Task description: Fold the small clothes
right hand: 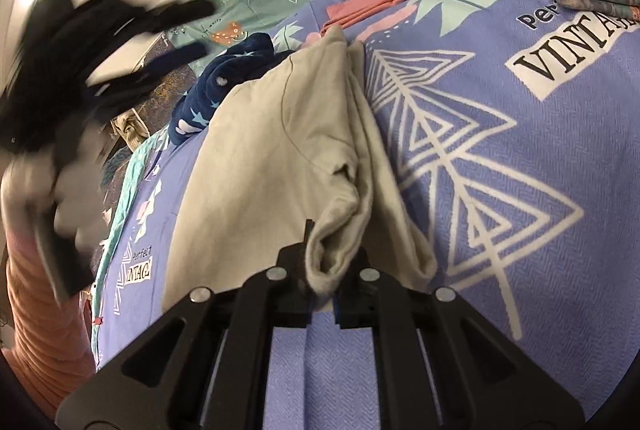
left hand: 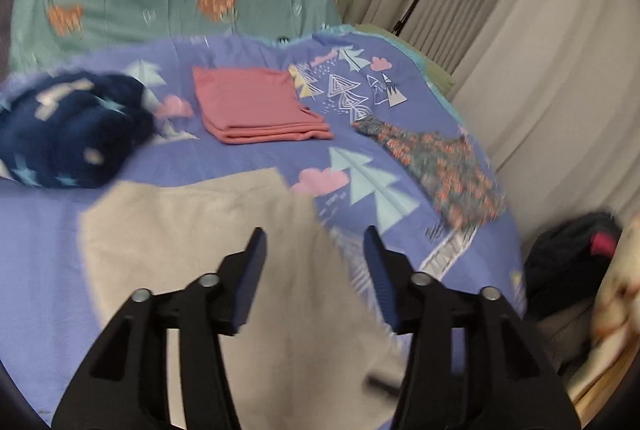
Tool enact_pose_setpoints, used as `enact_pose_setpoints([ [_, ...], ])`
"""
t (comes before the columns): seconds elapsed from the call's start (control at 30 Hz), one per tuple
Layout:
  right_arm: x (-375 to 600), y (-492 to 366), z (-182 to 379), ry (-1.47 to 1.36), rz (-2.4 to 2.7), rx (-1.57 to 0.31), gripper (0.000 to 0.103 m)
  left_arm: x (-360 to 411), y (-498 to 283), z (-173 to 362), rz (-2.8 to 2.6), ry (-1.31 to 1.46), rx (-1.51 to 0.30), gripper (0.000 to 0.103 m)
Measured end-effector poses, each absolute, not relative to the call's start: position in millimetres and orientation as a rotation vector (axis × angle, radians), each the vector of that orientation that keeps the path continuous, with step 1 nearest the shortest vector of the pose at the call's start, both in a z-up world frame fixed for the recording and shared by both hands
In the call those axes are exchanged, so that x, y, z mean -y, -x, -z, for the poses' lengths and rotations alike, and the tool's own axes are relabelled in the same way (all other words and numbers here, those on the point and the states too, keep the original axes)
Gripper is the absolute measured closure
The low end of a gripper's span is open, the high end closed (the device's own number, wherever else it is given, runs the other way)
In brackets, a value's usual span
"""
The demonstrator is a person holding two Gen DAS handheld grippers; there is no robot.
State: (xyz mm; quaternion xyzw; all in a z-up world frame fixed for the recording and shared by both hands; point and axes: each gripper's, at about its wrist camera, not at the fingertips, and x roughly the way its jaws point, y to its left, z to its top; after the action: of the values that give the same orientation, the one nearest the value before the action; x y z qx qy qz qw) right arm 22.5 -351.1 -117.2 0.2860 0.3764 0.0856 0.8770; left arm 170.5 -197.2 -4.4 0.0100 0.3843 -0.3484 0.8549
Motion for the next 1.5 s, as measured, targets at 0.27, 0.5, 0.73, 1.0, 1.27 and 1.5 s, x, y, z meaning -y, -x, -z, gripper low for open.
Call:
enact_pose_setpoints([
  [0.27,354.9,-23.3,116.3,-0.620,-0.198,-0.792,0.096,134.2,-63.7,56.4,0.661,-0.253,-0.882,0.044],
  [0.5,354.2,-23.7,103.7,-0.628,-0.195,-0.768,0.096,97.5,-32.5,86.3,0.535,-0.238,-0.919,0.043],
  [0.73,352.7,-23.0,86.6,-0.651,-0.220,-0.737,0.098,100.8,-37.6,92.6,0.454,-0.237,-0.883,0.043],
  [1.0,376.7,-23.3,100.4,-0.694,-0.165,-0.819,0.096,88.5,-41.3,102.7,0.372,-0.256,-0.886,0.041],
  [1.27,368.4,-8.6,87.5,-0.508,-0.019,-0.791,0.081,80.8,-26.2,87.6,0.445,-0.199,-0.899,0.076],
  [1.5,336.6,-23.3,63.2,-0.376,-0.147,-0.690,0.083,106.6,-22.9,59.3,0.583,-0.197,-0.786,0.093],
])
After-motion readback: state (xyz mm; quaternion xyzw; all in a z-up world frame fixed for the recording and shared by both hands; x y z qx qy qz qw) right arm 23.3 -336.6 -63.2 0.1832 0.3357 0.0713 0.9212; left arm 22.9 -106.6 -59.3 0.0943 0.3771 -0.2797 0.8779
